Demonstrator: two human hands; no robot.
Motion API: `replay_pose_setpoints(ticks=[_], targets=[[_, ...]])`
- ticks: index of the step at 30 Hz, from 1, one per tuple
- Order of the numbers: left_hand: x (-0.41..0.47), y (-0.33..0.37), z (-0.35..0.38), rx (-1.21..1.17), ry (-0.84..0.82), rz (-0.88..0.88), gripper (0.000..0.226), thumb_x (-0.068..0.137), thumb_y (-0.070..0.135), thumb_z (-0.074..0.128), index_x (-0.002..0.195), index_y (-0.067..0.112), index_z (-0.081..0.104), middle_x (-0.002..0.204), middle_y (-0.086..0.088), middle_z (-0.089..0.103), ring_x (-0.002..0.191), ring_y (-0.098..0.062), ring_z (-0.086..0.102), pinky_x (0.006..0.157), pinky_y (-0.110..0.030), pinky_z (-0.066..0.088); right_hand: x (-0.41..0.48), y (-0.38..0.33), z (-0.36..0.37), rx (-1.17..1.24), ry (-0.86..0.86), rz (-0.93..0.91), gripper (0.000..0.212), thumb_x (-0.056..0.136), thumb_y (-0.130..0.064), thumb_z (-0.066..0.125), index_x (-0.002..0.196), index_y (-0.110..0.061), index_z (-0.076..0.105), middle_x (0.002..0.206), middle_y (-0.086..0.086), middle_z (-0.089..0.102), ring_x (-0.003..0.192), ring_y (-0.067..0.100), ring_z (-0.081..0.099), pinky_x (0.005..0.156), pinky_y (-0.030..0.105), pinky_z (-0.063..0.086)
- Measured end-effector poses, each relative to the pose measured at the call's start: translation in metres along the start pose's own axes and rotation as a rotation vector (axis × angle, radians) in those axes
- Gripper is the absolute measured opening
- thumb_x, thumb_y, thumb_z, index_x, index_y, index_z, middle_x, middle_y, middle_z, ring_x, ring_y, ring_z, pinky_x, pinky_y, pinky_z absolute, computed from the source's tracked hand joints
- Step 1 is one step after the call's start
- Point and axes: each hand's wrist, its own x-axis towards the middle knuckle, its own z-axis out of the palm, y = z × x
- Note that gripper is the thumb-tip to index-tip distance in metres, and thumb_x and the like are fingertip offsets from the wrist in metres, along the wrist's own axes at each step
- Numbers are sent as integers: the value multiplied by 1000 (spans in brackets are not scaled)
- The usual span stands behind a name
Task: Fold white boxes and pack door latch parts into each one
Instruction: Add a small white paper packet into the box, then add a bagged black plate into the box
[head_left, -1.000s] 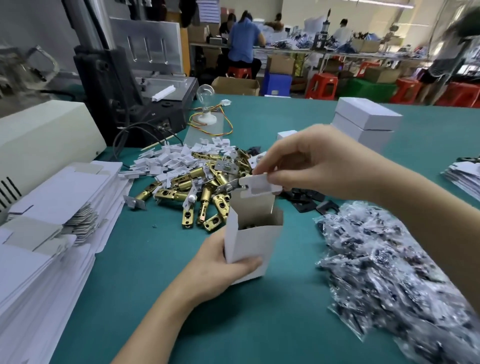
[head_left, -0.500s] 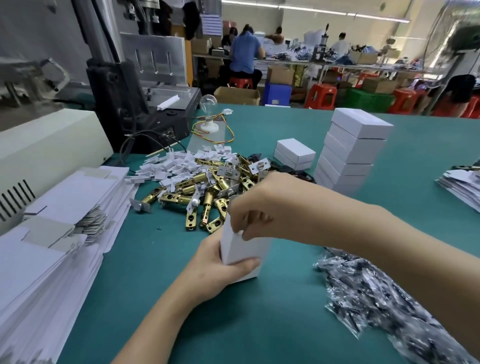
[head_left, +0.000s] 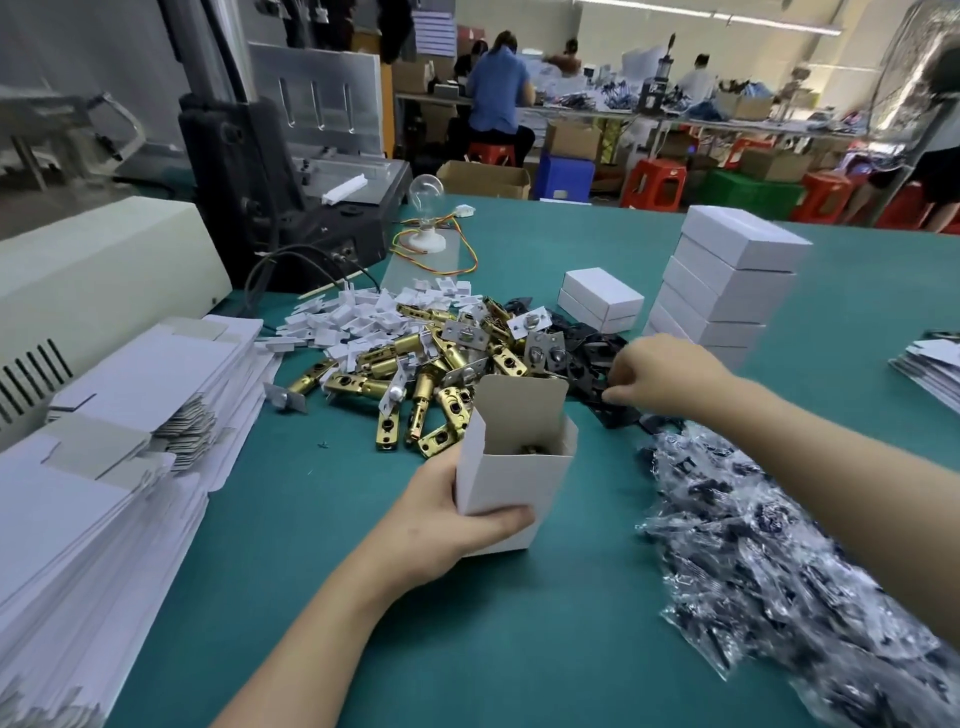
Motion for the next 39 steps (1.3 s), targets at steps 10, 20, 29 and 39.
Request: replay_pose_setpoints(ticks=[10,20,29,39], targets=[[0,-1,-1,3,-19,-3,33,84,23,82,108,43,71,101,16,73,96,-1,68,81,-17,54,23,2,40,-18,11,99,50,92,-58,65,108,-11,67,109,9,64,96,28,60,74,37,52],[0,0,0,-4,-1,-24,35,82,22,82,104,47,72,99,15,74,93,-1,69,80,-18,55,16,0,43,-275,140,-121,38,105,-44,51,112,-12,70,110,5,65,104,28,64,72,33,41],[0,0,0,-7,4,-52,29,82,18,81,108,28,73,96,12,74,91,-3,69,79,-19,56,8,5,25,-236,279,-202,35,110,-31,34,99,-12,60,105,8,66,103,32,61,84,39,44],[1,2,0,-16,38,-51,34,81,28,84,107,45,72,105,9,75,98,-8,72,81,-20,56,-33,-24,-48,1228,-169,-316,14,109,-17,48,110,-14,62,92,12,71,75,26,73,62,27,59]])
